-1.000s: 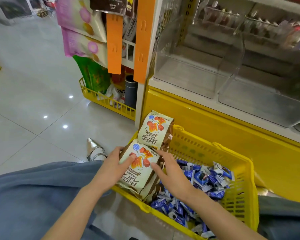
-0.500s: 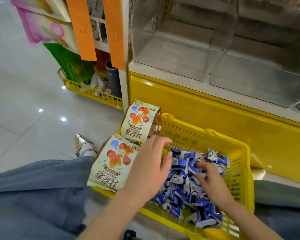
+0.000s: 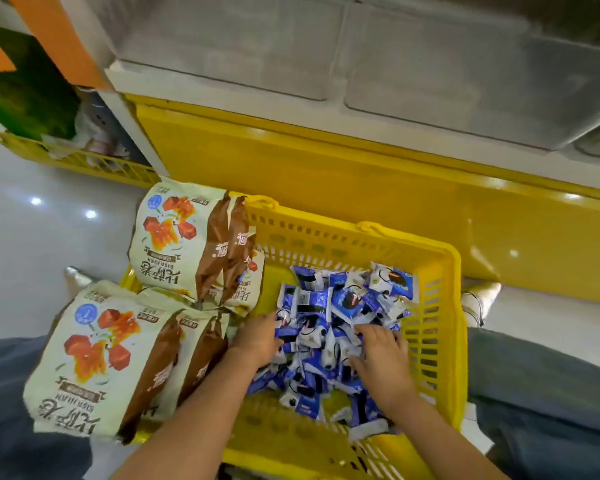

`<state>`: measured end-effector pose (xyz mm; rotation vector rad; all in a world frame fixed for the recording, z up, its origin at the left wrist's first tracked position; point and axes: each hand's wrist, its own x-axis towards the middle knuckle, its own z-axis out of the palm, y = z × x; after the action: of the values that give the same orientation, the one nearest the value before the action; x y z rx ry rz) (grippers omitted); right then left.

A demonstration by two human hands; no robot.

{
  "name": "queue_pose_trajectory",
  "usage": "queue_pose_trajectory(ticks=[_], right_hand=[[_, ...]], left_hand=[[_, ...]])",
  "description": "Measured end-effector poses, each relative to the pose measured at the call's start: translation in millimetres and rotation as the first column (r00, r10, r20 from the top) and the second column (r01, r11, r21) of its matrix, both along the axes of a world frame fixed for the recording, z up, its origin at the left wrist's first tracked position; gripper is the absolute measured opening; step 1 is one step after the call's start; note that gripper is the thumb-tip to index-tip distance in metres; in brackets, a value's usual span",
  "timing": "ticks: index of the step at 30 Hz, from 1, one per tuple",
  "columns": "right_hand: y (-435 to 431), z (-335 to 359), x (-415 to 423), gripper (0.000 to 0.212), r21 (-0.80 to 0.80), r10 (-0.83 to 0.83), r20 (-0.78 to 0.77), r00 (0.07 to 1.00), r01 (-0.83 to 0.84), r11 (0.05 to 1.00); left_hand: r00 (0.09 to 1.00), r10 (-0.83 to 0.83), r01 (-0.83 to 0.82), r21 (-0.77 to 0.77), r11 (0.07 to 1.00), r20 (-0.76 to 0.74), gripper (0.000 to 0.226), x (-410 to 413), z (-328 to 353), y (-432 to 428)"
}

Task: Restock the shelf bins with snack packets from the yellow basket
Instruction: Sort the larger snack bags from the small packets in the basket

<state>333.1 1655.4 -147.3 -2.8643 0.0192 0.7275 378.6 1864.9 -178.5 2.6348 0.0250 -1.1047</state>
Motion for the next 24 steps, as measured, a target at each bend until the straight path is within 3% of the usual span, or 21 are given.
queue_pose_trajectory(ticks=[3,6,13,15,18,21,24], right_hand=[[-5.0,1.8,6.1,0.051,0.019,-0.035,-0.027,0.999,0.035,0.999],[-11.0,6.9,14.9,0.045,0.064,0.027,-0.115,0.993,-0.02,0.998],[-25.0,27.3,28.8,0.012,0.115,-0.05,-0.235,0.971,0.078,0.99],[-23.0,32.8,28.1,0.013,0.08,-0.045,-0.183,0.982,0.061,0.995],[-21.6,39.5,22.5,0.012,0.108,-0.08,0.048,0.996,0.074,0.991],[-16.5,54.6,21.7,0.008,0.336,-0.212,0.203,0.956,0.136,0.932],[-9.2,69.2,25.4,0.012,0.539,-0.307,0.148,0.94,0.184,0.822]], left_hand=[[0.992,-0.115,0.109,0.111,0.988,0.047,0.041,-1.0,-5.1,-3.0],[0.988,-0.128,0.116,0.123,0.986,0.09,0.039,-3.0,-7.7,-5.5],[0.964,0.07,-0.03,-0.154,0.988,0.258,0.027,-4.3,10.5,-13.8],[0.937,0.136,-0.066,-0.22,0.973,0.321,0.024,-4.8,20.9,-14.8],[0.885,0.288,-0.169,-0.324,0.931,0.365,0.016,-9.9,36.0,-13.6],[0.848,0.442,-0.289,-0.444,0.848,0.293,0.016,-19.8,46.1,-16.5],[0.803,0.585,-0.435,-0.557,0.707,0.114,0.021,-28.8,58.6,-21.1]])
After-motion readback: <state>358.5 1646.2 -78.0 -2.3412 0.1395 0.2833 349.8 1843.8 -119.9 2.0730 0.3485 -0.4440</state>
